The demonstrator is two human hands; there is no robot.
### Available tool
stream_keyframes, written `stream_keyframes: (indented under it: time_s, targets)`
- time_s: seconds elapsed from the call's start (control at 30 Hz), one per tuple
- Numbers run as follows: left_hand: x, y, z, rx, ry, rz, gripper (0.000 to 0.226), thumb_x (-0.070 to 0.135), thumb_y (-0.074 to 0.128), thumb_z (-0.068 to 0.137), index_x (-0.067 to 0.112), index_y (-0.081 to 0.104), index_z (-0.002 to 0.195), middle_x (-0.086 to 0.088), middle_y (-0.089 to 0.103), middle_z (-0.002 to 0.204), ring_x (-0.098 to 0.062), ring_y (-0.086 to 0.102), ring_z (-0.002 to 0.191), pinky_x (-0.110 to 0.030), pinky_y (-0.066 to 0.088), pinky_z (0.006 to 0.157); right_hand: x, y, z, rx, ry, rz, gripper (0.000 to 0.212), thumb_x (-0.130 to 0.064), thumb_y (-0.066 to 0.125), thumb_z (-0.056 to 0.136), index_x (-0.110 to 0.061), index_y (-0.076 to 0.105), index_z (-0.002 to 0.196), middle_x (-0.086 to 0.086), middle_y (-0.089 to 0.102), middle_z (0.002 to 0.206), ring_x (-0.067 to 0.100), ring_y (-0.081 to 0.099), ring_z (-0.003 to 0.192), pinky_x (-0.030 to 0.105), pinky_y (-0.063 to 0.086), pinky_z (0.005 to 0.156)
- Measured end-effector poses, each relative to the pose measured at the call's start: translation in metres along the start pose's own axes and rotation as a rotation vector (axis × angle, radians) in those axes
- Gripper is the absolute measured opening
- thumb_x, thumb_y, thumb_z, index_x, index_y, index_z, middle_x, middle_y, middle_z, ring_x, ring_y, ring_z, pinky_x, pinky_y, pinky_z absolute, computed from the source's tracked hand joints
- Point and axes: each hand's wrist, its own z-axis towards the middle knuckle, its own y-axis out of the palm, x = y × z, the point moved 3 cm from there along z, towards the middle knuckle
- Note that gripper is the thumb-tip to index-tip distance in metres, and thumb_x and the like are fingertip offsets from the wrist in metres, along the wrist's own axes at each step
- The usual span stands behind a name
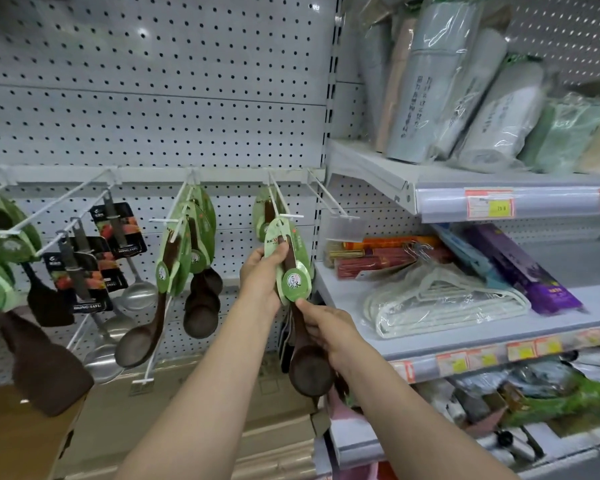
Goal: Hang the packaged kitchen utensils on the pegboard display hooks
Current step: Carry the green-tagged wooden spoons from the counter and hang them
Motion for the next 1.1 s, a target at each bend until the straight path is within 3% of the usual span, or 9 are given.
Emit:
stream_keyframes:
  time_s: [0.07,0.2,0.37,0.6,0.73,0.83,0.93,1.1]
  targets:
    - [0.002,0.002,0.01,0.005,0.008,-0.013,0.013,0.005,0.068,0.093,0.007,0.062,0.105,-0.015,0.073,0.096,-0.024,0.073,0.07,-0.037,0.061,0.056,-0.004,0.002,0.01,0.024,0.005,0.006,0.028,-0.027,0.084,0.083,-0.006,0.071,0.096,0.006,0.079,0.085,0.021,0.074,0.081,0.022,0.056,0.058]
    - [0.003,0.004,0.031,0.012,0.017,-0.025,0.011,0.005,0.068,0.093,0.008,0.064,0.103,-0.012,0.074,0.092,-0.02,0.073,0.066,-0.033,0.059,0.053,-0.01,0.004,0.032,0.07,0.014,0.001,0.042,-0.031,0.087,0.079,-0.005,0.071,0.109,0.008,0.078,0.096,0.022,0.074,0.093,0.023,0.056,0.062]
    - [0.006,0.009,0.057,0.065,0.015,-0.023,0.008,0.004,0.068,0.093,0.01,0.065,0.096,-0.013,0.074,0.089,-0.021,0.073,0.063,-0.032,0.058,0.051,-0.017,0.008,0.056,0.111,-0.006,0.008,0.049,-0.03,0.089,0.075,-0.003,0.071,0.111,0.008,0.079,0.097,0.023,0.074,0.094,0.024,0.056,0.067]
    - [0.01,0.013,0.087,0.076,0.042,-0.023,0.018,-0.006,0.063,0.092,0.011,0.066,0.095,-0.011,0.073,0.091,-0.023,0.07,0.074,-0.032,0.061,0.06,-0.032,0.01,0.082,0.105,-0.002,-0.026,0.031,-0.025,0.087,0.079,-0.008,0.072,0.098,0.007,0.077,0.095,0.016,0.071,0.087,0.021,0.054,0.069]
    - [0.011,0.016,0.098,0.059,0.053,-0.052,0.011,0.001,0.068,0.092,0.01,0.068,0.096,-0.011,0.074,0.094,-0.025,0.071,0.08,-0.039,0.061,0.075,-0.036,0.011,0.098,0.108,-0.022,-0.052,0.026,-0.025,0.088,0.078,-0.009,0.074,0.094,0.008,0.079,0.092,0.022,0.073,0.089,0.026,0.056,0.074]
    - [0.011,0.017,0.106,0.069,0.056,-0.052,0.01,0.005,0.072,0.091,0.012,0.068,0.097,-0.01,0.075,0.093,-0.021,0.072,0.077,-0.034,0.06,0.067,-0.039,0.012,0.108,0.11,-0.031,-0.074,0.027,-0.024,0.087,0.079,-0.008,0.075,0.098,0.008,0.079,0.095,0.022,0.073,0.09,0.027,0.058,0.077]
    - [0.01,0.016,0.11,0.086,0.097,-0.007,0.011,0.005,0.072,0.09,0.015,0.068,0.095,-0.005,0.074,0.09,-0.017,0.072,0.074,-0.028,0.058,0.061,-0.038,0.012,0.12,0.128,-0.014,-0.105,0.028,-0.027,0.088,0.078,-0.009,0.076,0.096,0.007,0.079,0.093,0.025,0.075,0.094,0.036,0.06,0.09]
    - [0.01,0.011,0.111,0.092,0.154,0.123,0.012,0.009,0.073,0.09,0.018,0.07,0.097,-0.002,0.076,0.093,-0.017,0.072,0.083,-0.03,0.06,0.07,-0.035,0.011,0.135,0.174,-0.022,-0.197,0.037,-0.036,0.089,0.074,-0.009,0.078,0.097,0.008,0.079,0.092,0.023,0.073,0.088,0.042,0.06,0.092]
